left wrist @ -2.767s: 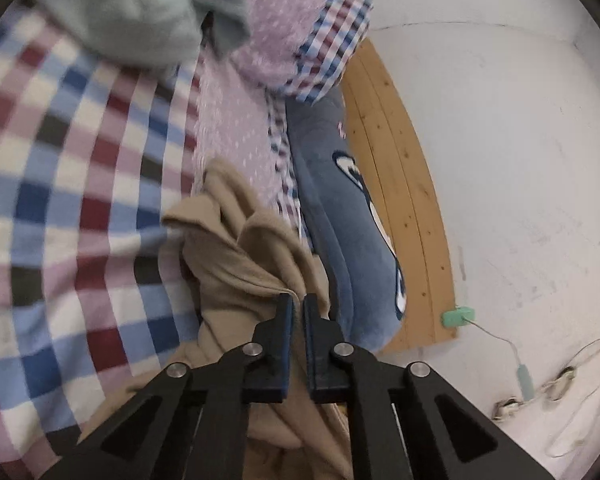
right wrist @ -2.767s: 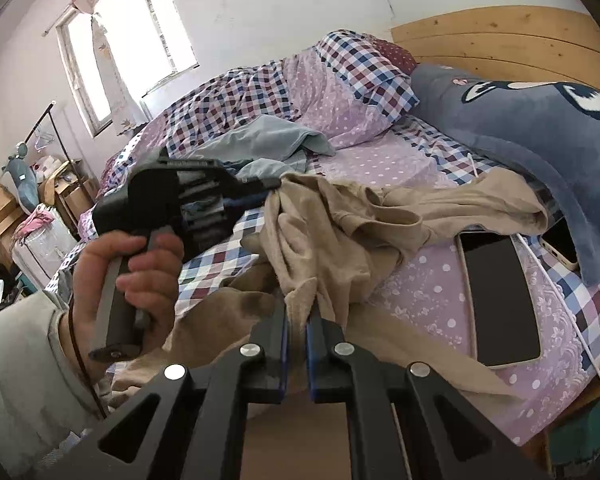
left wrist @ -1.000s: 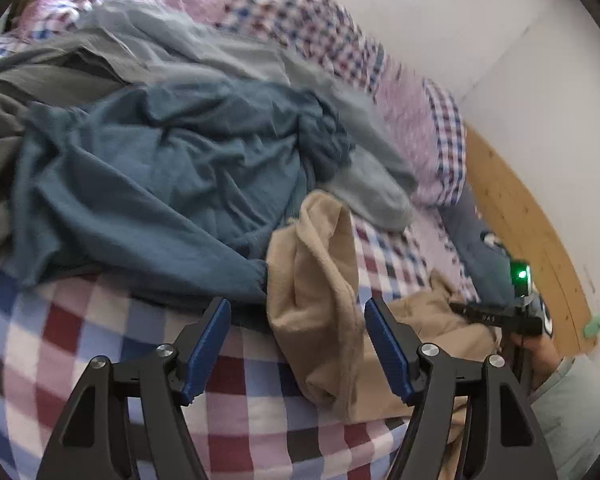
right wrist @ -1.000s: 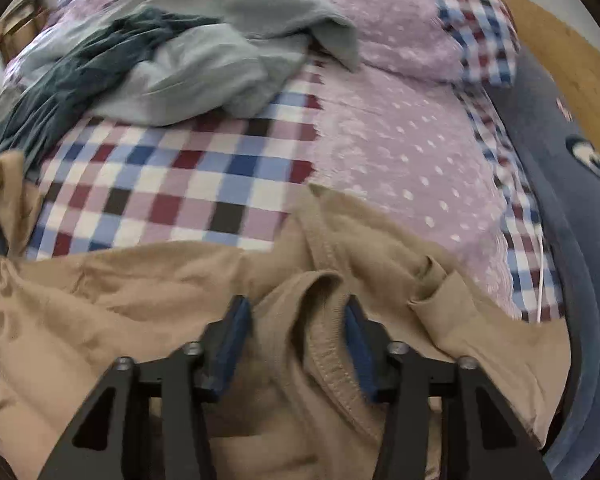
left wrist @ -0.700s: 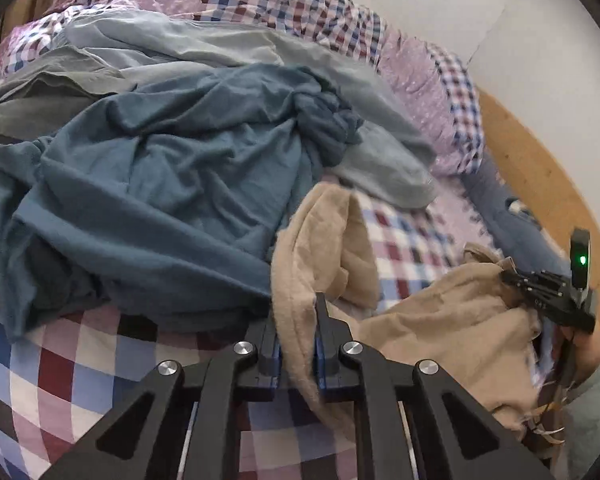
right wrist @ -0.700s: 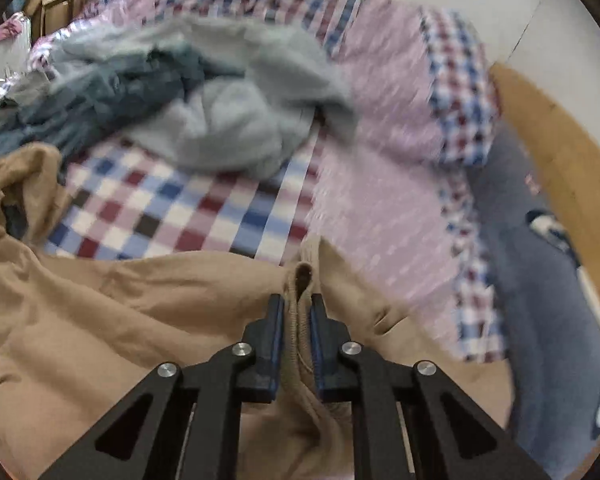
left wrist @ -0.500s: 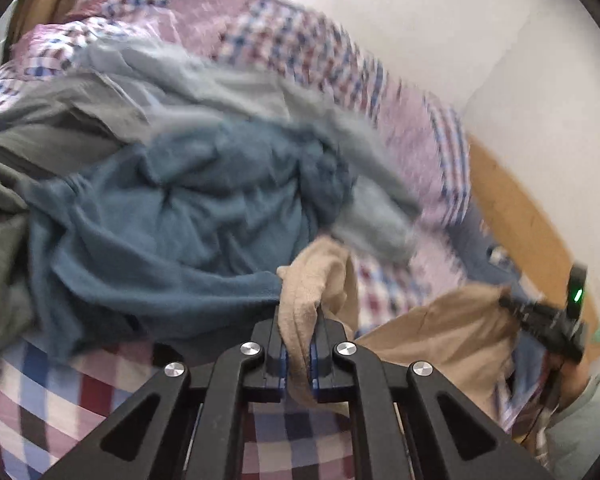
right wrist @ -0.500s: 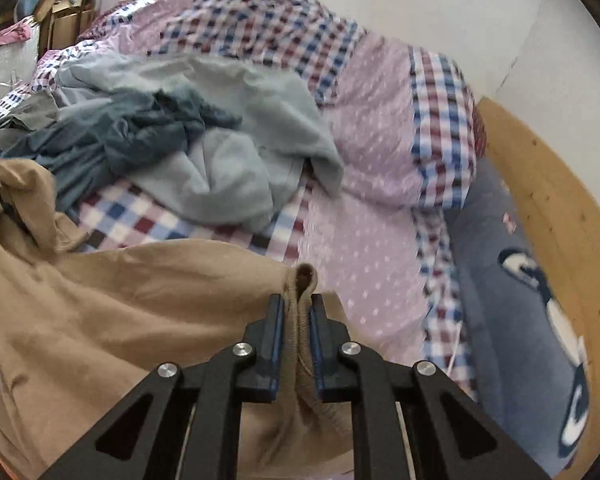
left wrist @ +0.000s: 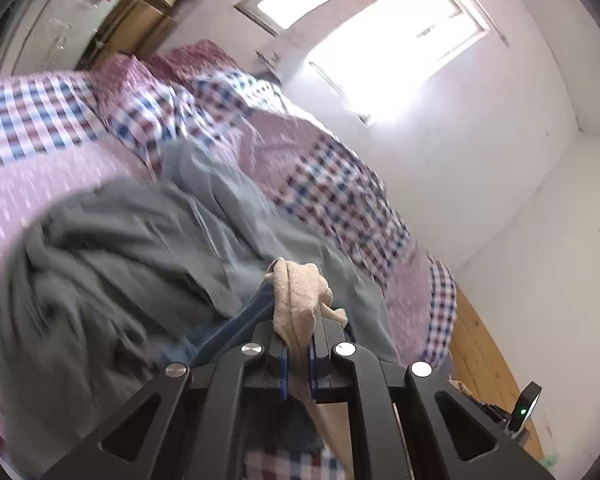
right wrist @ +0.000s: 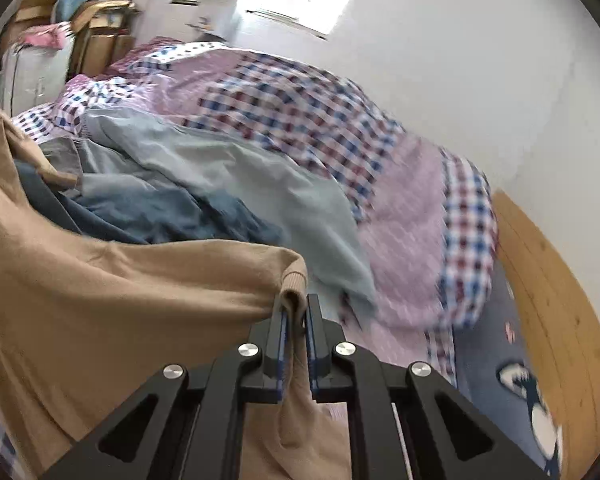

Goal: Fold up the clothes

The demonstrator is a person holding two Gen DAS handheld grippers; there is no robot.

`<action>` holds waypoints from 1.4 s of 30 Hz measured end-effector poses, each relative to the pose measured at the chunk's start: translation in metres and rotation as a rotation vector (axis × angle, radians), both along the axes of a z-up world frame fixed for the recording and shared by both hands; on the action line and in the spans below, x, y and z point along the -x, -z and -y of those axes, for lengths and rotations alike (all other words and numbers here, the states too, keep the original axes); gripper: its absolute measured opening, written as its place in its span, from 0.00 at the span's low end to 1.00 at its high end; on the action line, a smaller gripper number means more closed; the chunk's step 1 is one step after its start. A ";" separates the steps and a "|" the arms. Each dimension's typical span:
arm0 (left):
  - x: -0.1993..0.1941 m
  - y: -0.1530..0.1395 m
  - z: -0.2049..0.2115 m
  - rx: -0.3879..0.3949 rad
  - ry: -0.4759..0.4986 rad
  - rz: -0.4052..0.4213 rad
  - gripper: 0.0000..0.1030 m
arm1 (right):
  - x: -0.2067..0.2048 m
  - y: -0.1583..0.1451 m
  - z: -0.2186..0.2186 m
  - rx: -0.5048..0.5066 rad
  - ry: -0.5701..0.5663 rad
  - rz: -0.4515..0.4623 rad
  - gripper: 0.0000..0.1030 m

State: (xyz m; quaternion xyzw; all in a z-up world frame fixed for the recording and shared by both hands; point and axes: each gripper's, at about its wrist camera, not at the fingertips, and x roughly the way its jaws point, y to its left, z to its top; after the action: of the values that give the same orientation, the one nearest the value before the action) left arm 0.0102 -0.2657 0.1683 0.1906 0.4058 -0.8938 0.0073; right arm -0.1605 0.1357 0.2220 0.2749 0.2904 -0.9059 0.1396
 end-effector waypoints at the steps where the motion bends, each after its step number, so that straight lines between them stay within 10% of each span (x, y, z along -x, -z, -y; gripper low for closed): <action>1: 0.004 -0.002 0.012 -0.004 -0.007 0.006 0.05 | 0.009 0.000 0.016 0.003 -0.008 -0.007 0.07; 15: 0.058 0.003 0.099 -0.015 -0.105 0.013 0.08 | 0.102 0.056 0.143 -0.015 0.027 -0.057 0.14; 21: 0.073 0.044 0.092 0.005 -0.050 0.177 0.69 | 0.084 0.079 0.139 0.030 0.004 0.027 0.71; 26: 0.030 0.053 0.098 -0.062 -0.067 0.129 0.83 | 0.021 0.051 0.102 0.175 -0.063 0.074 0.80; 32: -0.043 0.051 0.065 0.042 -0.021 0.113 0.83 | -0.092 0.046 0.047 0.347 -0.117 0.140 0.80; 42: -0.138 0.109 -0.083 -0.020 0.306 0.270 0.83 | -0.270 0.078 -0.037 0.610 -0.119 0.291 0.80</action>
State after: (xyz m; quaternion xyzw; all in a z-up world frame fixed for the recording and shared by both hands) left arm 0.1477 -0.1830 0.0590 0.3684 0.3765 -0.8466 -0.0760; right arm 0.1094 0.1732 0.1438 0.3295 -0.0013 -0.8924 0.3082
